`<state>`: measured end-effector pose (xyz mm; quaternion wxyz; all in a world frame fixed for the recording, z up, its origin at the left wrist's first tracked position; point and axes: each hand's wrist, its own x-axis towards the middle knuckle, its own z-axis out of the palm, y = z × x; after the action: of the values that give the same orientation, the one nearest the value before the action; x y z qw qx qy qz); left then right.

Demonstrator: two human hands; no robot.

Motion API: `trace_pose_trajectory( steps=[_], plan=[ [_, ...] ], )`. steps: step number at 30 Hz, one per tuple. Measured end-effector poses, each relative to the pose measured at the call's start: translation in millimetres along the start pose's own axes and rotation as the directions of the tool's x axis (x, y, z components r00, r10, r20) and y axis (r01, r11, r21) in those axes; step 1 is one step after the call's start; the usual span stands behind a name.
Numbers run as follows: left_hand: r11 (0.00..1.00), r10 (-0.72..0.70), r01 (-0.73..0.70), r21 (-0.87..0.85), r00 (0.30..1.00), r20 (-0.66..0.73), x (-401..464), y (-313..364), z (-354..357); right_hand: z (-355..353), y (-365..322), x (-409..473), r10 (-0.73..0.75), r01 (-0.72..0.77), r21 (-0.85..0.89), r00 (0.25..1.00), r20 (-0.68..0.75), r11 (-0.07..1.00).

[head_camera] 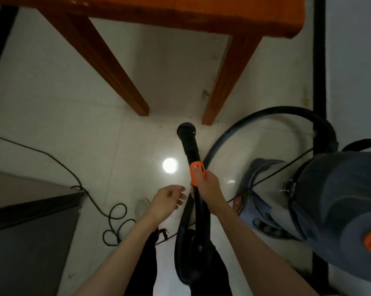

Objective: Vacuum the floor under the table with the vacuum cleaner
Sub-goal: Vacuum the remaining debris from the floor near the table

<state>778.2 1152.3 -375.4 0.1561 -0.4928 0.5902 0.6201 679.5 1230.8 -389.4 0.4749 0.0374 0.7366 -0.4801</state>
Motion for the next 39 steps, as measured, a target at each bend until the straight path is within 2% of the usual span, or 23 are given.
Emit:
trace_pose_trajectory(
  steps=[5, 10, 15, 19, 23, 26, 30, 33, 39],
  plan=[
    [0.999, -0.005, 0.007, 0.038, 0.999, -0.053, 92, -29, -8, 33, 72, 48, 0.078, -0.074, 0.086, 0.996, -0.052, 0.994],
    [0.990, -0.101, 0.099, 0.099, 0.995, 0.006, 194, -80, -8, 78, 143, 119, 0.107, -0.102, 0.101, 0.993, -0.041, 0.990],
    [0.981, -0.134, 0.120, 0.151, 0.988, 0.082, 277, -134, -1, 94, 204, 172, 0.123, -0.115, 0.138, 0.991, -0.048, 0.984],
    [0.984, -0.174, 0.179, -0.017, 0.973, 0.150, 320, -159, 27, 76, 224, 202, 0.072, -0.068, 0.152, 0.997, -0.025, 0.986],
    [0.950, -0.108, 0.159, -0.268, 0.975, 0.195, 355, -162, 67, 47, 230, 237, 0.059, -0.050, 0.138, 0.996, -0.063, 0.989],
    [0.931, -0.059, 0.128, -0.343, 0.977, 0.205, 375, -159, 94, 22, 237, 266, 0.071, -0.061, 0.120, 0.994, -0.079, 0.991],
    [0.916, -0.004, 0.097, -0.389, 0.973, 0.232, 399, -156, 116, -3, 241, 295, 0.060, -0.055, 0.115, 0.997, -0.044, 0.992],
    [0.898, 0.032, 0.059, -0.437, 0.979, 0.200, 415, -158, 122, -6, 244, 311, 0.049, -0.049, 0.162, 0.999, 0.003, 0.986],
    [0.834, -0.014, 0.074, -0.546, 0.993, 0.114, 437, -170, 125, 2, 252, 319, 0.141, -0.161, 0.293, 0.986, 0.090, 0.942]
  ],
)
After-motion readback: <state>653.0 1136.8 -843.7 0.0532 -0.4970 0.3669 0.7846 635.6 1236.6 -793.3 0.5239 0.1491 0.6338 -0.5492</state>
